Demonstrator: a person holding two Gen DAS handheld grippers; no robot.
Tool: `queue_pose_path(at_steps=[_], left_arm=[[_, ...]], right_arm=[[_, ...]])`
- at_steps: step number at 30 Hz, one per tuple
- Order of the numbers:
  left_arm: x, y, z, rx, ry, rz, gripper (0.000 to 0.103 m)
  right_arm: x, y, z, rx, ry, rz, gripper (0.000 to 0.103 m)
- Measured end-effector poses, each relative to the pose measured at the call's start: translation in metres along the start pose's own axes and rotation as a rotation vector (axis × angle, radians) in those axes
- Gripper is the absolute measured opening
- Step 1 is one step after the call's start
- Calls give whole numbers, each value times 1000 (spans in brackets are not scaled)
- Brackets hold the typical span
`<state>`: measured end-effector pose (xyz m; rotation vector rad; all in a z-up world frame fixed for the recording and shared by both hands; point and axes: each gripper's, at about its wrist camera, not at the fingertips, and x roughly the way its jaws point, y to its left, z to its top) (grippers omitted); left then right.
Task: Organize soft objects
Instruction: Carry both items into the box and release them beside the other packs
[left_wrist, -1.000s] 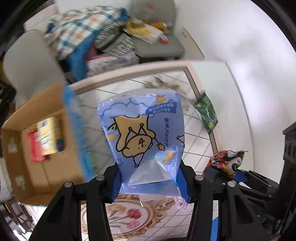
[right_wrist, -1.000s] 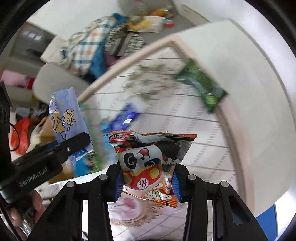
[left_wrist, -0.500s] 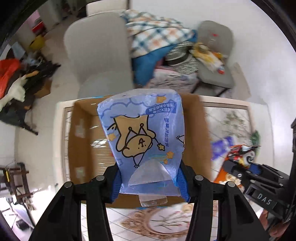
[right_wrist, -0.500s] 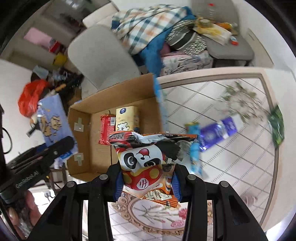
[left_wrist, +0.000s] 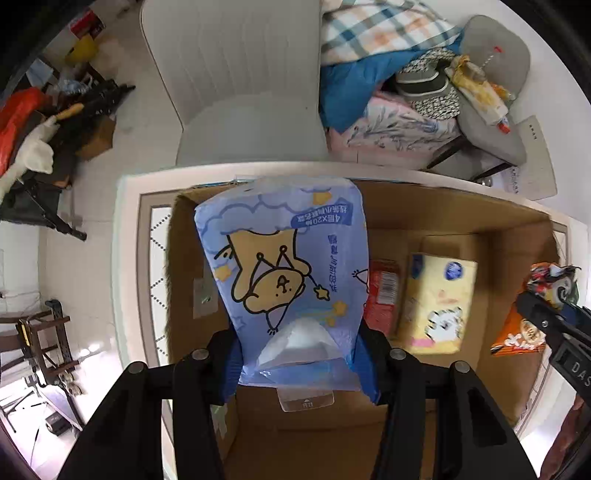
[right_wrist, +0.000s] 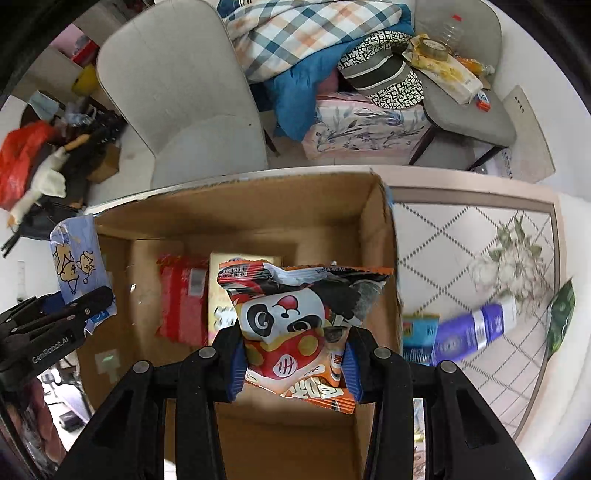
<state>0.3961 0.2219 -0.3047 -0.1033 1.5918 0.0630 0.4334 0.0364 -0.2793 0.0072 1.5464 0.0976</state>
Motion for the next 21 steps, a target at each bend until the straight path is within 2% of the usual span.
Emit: queue_pose_path(at_steps=[2, 6, 8, 9, 11, 12, 13, 15, 16, 17, 18, 21], left_arm=[[9, -1, 4, 1, 26, -8, 50], [22, -3, 10, -4, 61, 22, 54], [25, -1, 11, -25, 69, 0, 55], [25, 0, 12, -32, 75, -14, 56], [25, 1, 13, -45, 71, -31, 66], [24, 2, 14, -48, 65, -34, 67], [22, 3, 14, -52, 60, -30, 68], [17, 5, 13, -57, 49, -37, 69], [14, 5, 12, -57, 43, -39, 76], [11, 7, 11, -54, 36, -37, 88], [7, 6, 9, -48, 21, -31, 92], [-3, 4, 5, -31, -13, -2, 94]], right_arm=[[8, 3, 8, -3, 4, -26, 44], [20, 4, 18, -13, 5, -62, 45], [25, 4, 22, -13, 18, -68, 47], [27, 4, 23, -13, 20, -74, 49], [28, 4, 23, -13, 14, -82, 55], [26, 4, 23, -15, 9, -90, 64], [25, 5, 23, -18, 7, -91, 68], [22, 4, 23, -14, -1, -94, 68], [21, 5, 22, -19, 0, -88, 69], [19, 5, 22, -17, -2, -83, 69], [16, 5, 20, -13, -6, -79, 69], [10, 8, 13, -20, -4, -68, 72]])
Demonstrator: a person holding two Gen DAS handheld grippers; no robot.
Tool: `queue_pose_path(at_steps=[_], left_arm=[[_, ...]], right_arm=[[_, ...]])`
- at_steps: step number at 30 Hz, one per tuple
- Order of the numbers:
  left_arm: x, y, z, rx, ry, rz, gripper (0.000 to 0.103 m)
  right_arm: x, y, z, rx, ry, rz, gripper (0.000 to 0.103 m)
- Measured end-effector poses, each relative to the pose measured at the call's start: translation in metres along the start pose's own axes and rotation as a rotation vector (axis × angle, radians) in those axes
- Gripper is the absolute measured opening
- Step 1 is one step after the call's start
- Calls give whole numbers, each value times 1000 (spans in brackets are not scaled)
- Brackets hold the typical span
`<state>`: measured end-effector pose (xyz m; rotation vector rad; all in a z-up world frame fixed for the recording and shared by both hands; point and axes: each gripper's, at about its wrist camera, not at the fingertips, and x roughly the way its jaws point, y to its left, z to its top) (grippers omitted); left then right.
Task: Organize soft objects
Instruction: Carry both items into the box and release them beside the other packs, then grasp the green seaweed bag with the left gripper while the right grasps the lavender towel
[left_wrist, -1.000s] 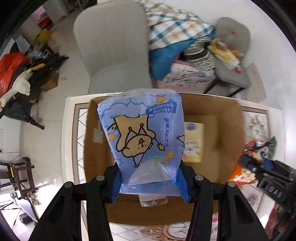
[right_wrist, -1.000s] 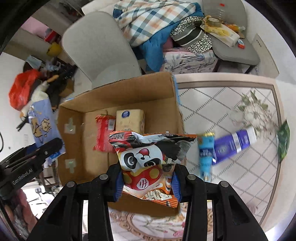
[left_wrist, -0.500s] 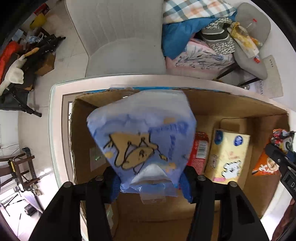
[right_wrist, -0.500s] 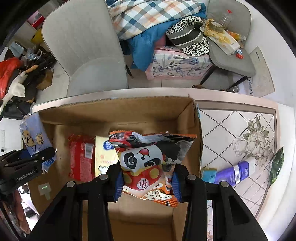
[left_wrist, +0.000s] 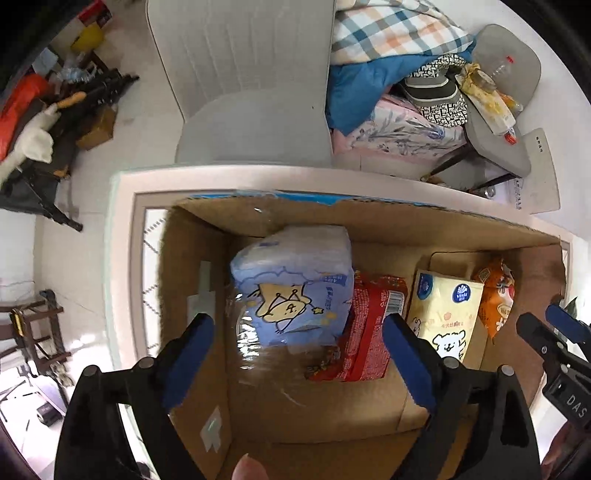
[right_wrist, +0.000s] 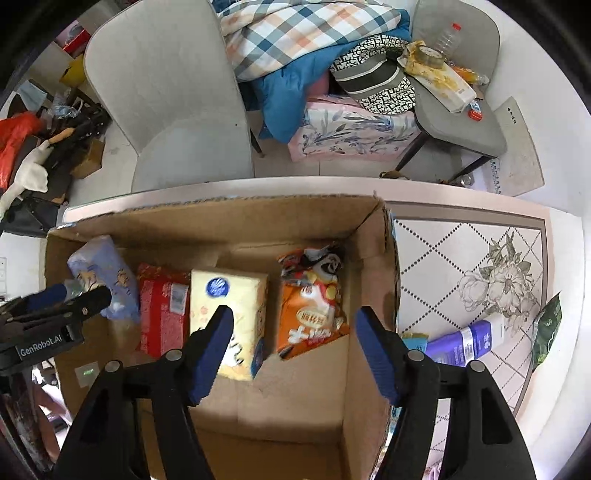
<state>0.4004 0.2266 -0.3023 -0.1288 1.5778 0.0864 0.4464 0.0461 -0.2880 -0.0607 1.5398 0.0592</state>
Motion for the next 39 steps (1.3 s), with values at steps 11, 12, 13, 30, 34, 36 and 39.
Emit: queue_pose_path(at_steps=[11, 12, 13, 30, 34, 36, 39], left_arm=[[-47, 2, -52, -6, -136, 5, 100], [-50, 1, -57, -5, -146, 8, 100], [-55, 1, -64, -7, -157, 12, 100], [-149, -17, -179, 2, -350, 11, 100], [-163, -25, -194, 20, -374, 35, 100], [-169, -30, -200, 21, -381, 31, 100], [-175, -46, -206, 45, -385, 30, 100]], right_arm=[[-21, 8, -54, -19, -14, 29, 88], [-23, 7, -59, -17, -17, 33, 93], [-26, 6, -67, -13, -27, 32, 100], [-135, 0, -176, -82, -237, 52, 102], [-154, -5, -195, -79, -264, 87, 102], [-161, -10, -202, -67, -268, 118, 102], [-169, -22, -213, -48, -270, 163, 102]])
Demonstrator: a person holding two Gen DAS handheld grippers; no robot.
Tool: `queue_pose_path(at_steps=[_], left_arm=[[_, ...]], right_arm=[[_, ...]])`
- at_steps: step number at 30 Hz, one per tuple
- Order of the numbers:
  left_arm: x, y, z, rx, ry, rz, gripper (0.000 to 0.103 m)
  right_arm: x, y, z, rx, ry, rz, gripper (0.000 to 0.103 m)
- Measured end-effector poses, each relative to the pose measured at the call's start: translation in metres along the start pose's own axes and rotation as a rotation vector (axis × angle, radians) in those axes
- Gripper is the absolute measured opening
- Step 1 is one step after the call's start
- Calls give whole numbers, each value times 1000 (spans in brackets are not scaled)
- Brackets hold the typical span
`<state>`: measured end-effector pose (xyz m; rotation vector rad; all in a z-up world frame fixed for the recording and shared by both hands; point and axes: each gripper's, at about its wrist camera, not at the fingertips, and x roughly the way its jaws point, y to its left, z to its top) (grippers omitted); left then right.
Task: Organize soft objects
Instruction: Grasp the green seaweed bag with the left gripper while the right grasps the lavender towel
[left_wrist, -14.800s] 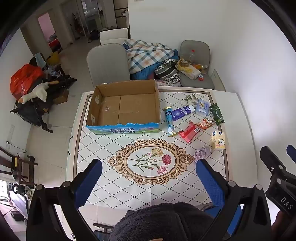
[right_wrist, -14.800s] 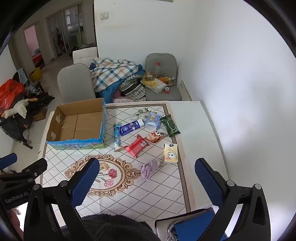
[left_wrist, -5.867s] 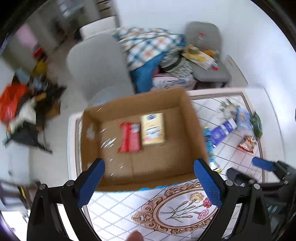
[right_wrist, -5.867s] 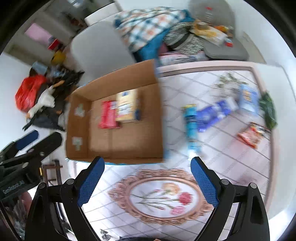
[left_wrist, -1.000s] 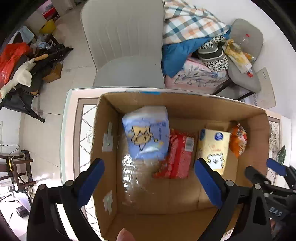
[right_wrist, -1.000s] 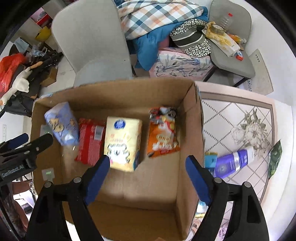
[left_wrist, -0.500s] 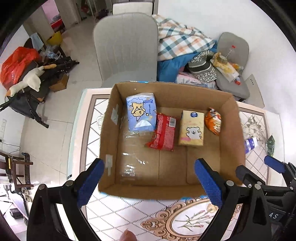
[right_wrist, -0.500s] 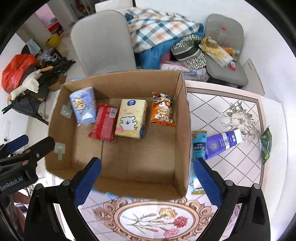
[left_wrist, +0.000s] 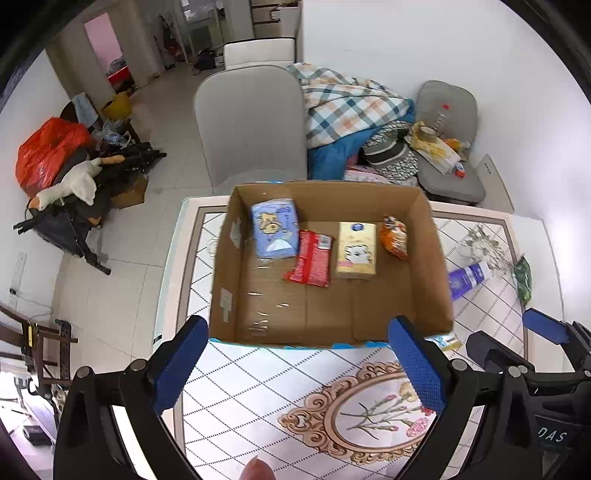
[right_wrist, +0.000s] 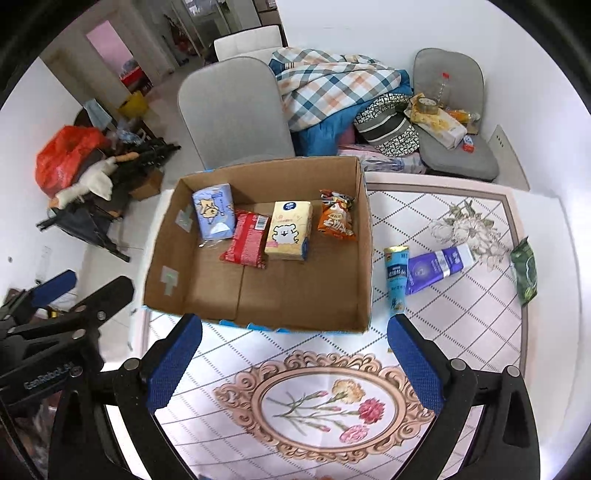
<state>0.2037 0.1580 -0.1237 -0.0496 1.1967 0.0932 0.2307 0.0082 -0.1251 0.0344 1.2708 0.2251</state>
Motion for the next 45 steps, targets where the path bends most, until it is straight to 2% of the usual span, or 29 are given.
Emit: queue_pose_path(at_steps=[5, 10, 13, 17, 19, 20, 22, 25, 26, 27, 30, 34, 35, 38, 40, 42, 45], left_arm=[[-7, -52, -4, 109, -29, 25, 100], [13, -132, -9, 282, -23, 52, 100], [39, -181, -10, 377, 11, 62, 100], [80, -239, -15, 497, 69, 108, 100], [108, -263, -18, 543, 132, 133, 100], [120, -274, -19, 560, 164, 142, 100], [144, -294, -18, 577, 217, 146, 100], [174, -316, -12, 574, 285, 126, 100], [182, -321, -9, 575, 303, 120, 100], [190, -329, -5, 589, 319, 123, 100], [216, -345, 9, 629, 361, 175, 100], [221, -367, 35, 591, 366, 100, 100], [219, -377, 42, 561, 383, 50, 100], [223, -400, 56, 423, 484, -104, 100], [232, -420, 61, 278, 583, -225, 100], [242, -449, 62, 174, 656, -315, 100], [257, -496, 59, 121, 707, -354, 100]], right_arm=[[-9, -54, -26, 115, 24, 10, 102], [6, -167, -75, 373, 99, -83, 102], [31, -242, -116, 561, 169, -149, 102], [83, -314, -168, 801, 293, -85, 102], [104, -331, -182, 854, 323, -70, 100], [114, -337, -188, 870, 336, -60, 97], [137, -346, -194, 884, 381, -41, 82], [149, -350, -195, 868, 405, -34, 67], [149, -350, -191, 848, 400, -35, 58], [150, -349, -186, 816, 405, -33, 43], [148, -354, -176, 763, 415, -33, 39], [137, -377, -165, 730, 378, -70, 39], [136, -385, -164, 740, 374, -71, 39], [130, -418, -161, 797, 346, -93, 39], [127, -444, -159, 842, 325, -113, 39], [119, -473, -160, 894, 300, -136, 39], [106, -511, -164, 950, 270, -176, 39]])
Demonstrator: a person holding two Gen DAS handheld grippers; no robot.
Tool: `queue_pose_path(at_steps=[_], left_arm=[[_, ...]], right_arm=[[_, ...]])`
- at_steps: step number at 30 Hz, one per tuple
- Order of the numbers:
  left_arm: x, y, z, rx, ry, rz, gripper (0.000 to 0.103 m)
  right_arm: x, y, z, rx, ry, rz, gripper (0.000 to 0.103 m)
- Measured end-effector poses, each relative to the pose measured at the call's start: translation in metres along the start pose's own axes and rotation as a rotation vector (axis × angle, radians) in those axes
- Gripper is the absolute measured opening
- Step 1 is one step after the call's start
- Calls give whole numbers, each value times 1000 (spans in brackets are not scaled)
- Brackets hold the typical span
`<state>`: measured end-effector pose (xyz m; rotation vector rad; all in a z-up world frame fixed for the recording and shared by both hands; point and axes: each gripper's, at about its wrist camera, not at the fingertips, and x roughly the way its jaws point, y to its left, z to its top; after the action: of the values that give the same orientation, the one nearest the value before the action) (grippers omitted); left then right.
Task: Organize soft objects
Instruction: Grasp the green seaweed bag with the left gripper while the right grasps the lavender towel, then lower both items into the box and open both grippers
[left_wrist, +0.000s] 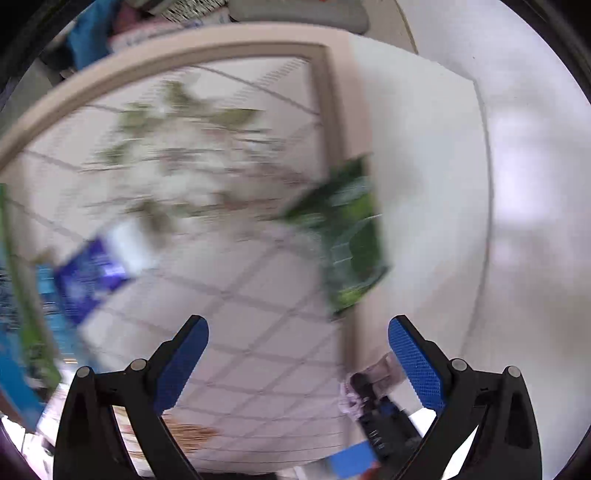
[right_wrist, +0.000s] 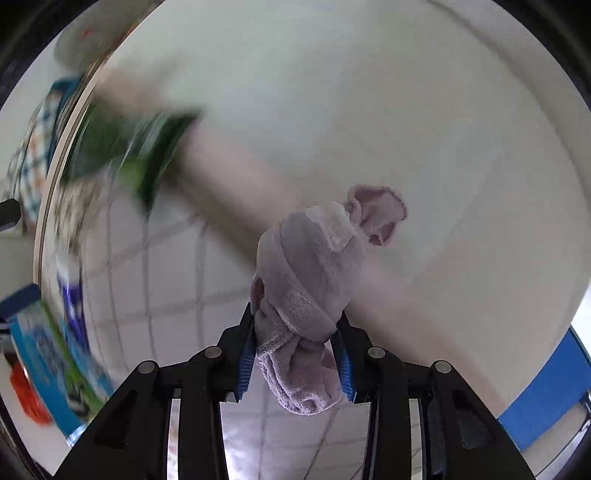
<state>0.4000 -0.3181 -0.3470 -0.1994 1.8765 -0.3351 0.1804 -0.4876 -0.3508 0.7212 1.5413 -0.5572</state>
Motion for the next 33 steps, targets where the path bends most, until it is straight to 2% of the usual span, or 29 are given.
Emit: queue_pose_path(at_steps=[4, 8, 10, 11, 13, 15, 16, 17, 20, 26, 29, 33], left_arm=[[37, -45, 20, 6, 37, 36, 100], [74, -65, 34, 17, 69, 172, 100], [86, -68, 38, 38, 62, 239, 100], [89, -68, 38, 50, 44, 264, 96], [86, -69, 35, 81, -4, 275, 86], [81, -74, 31, 139, -55, 301, 68], [77, -76, 29, 172, -76, 321, 46], [74, -77, 26, 199, -93, 327, 39], [67, -70, 13, 226, -107, 310, 33], [26, -51, -37, 280, -188, 267, 32], [-8, -32, -73, 289, -235, 212, 32], [-82, 25, -122, 287, -335, 168, 32]], right_arm=[[-10, -28, 31, 44, -31, -32, 39], [-16, -43, 48, 52, -47, -58, 39], [-16, -44, 50, 49, -47, -58, 39], [-16, -44, 50, 45, -47, -56, 39], [-18, -42, 52, 31, -46, -55, 39], [-18, -36, 50, 11, -44, -55, 39], [-15, -30, 42, -2, -41, -53, 39], [-12, -24, 36, -15, -38, -55, 39], [-12, -15, 31, -48, -32, -49, 39], [-22, 11, 11, -125, -31, -18, 38], [-36, 28, 5, -181, -36, 4, 38], [-64, 72, -25, -305, -57, 56, 38]])
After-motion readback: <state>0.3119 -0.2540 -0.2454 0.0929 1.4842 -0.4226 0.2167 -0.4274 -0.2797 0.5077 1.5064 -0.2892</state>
